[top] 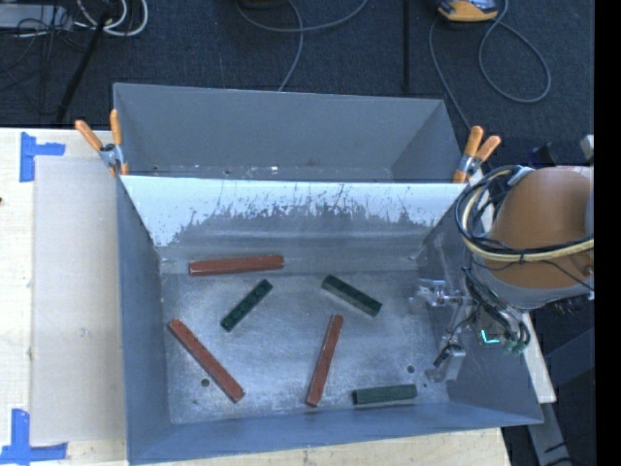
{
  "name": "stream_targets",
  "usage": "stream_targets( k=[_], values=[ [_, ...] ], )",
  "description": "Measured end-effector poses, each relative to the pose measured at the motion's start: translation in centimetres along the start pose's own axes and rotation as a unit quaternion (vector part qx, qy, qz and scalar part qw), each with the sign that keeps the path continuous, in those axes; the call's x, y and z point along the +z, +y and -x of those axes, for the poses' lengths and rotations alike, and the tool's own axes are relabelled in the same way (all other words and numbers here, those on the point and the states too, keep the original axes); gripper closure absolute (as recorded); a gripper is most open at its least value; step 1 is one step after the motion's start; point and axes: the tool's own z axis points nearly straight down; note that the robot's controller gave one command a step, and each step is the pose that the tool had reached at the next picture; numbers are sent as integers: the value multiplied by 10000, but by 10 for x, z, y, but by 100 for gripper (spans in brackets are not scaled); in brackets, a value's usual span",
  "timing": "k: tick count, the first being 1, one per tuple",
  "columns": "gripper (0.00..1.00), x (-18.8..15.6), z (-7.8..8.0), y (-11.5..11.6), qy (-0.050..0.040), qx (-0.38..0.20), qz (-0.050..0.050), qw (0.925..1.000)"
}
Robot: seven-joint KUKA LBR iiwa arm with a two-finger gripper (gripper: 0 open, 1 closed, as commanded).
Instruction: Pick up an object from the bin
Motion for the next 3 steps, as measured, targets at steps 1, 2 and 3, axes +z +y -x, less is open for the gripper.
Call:
stream_targets(
  k=[1, 2, 3],
  values=[
    [0, 89, 5, 104, -5, 566, 7, 9984],
    [0, 16, 59, 38, -65, -818, -26, 9966],
    [0, 55, 116, 76, -43, -1843, -6, 9829]
  ],
)
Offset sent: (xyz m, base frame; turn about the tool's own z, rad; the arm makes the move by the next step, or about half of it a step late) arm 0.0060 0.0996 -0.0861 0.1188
